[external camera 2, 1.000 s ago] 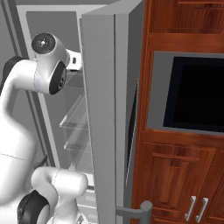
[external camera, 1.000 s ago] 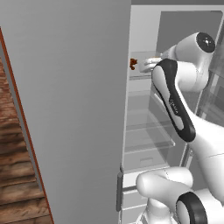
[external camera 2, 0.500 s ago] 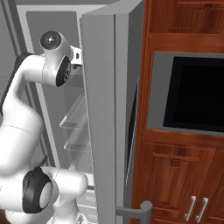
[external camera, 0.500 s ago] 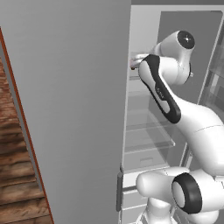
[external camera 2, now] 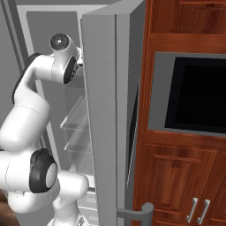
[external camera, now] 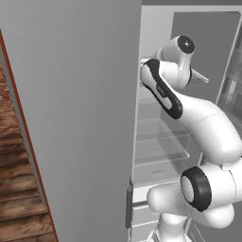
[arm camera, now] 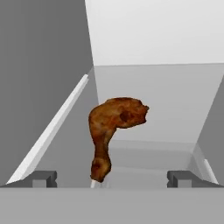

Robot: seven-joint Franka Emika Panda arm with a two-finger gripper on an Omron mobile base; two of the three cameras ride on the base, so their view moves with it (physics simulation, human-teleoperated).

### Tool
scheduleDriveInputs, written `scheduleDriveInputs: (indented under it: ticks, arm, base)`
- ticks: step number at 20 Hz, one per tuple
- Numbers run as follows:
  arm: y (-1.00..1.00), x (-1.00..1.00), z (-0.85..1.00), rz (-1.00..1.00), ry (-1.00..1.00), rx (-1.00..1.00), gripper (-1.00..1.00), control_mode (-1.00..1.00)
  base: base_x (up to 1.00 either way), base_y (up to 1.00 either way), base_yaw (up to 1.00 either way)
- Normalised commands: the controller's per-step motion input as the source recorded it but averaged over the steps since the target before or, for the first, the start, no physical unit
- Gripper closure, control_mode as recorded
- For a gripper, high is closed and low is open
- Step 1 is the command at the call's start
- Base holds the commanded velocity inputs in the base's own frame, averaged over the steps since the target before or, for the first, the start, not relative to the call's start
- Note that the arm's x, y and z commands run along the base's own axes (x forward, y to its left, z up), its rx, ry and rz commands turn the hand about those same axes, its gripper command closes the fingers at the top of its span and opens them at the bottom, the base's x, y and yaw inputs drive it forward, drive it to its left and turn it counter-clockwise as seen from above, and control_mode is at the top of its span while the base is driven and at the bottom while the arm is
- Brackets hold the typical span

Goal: Open the fridge, remove the kiwi, cucumber, and chicken drumstick, and place them on any counter.

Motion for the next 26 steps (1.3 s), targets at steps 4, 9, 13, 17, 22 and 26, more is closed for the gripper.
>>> scheduleDriveInputs:
  ticks: [4,9,13,17,22,26]
  arm:
    - [0.00,0.45,-0.12,0.00,0.00,0.00,-1.00,-1.00]
    - [0.01,0.36,-0.01,0.00,0.01,0.00,-1.00,-1.00]
    - [0.14,0.43,0.00,0.00,0.12,0.00,-1.00,-1.00]
    - [0.05,0.51,0.00,0.00,0.16,0.00,-1.00,-1.00]
    - [0.00,0.57,-0.02,0.01,0.21,-0.01,-1.00,-1.00]
    - [0.00,0.77,0.00,0.04,0.17,0.00,-1.00,-1.00]
  base:
    - [0.00,0.00,0.00]
    - [0.00,0.00,0.00]
    - [0.00,0.00,0.00]
    - [0.00,0.00,0.00]
    - [0.00,0.00,0.00]
    - [0.00,0.00,0.00]
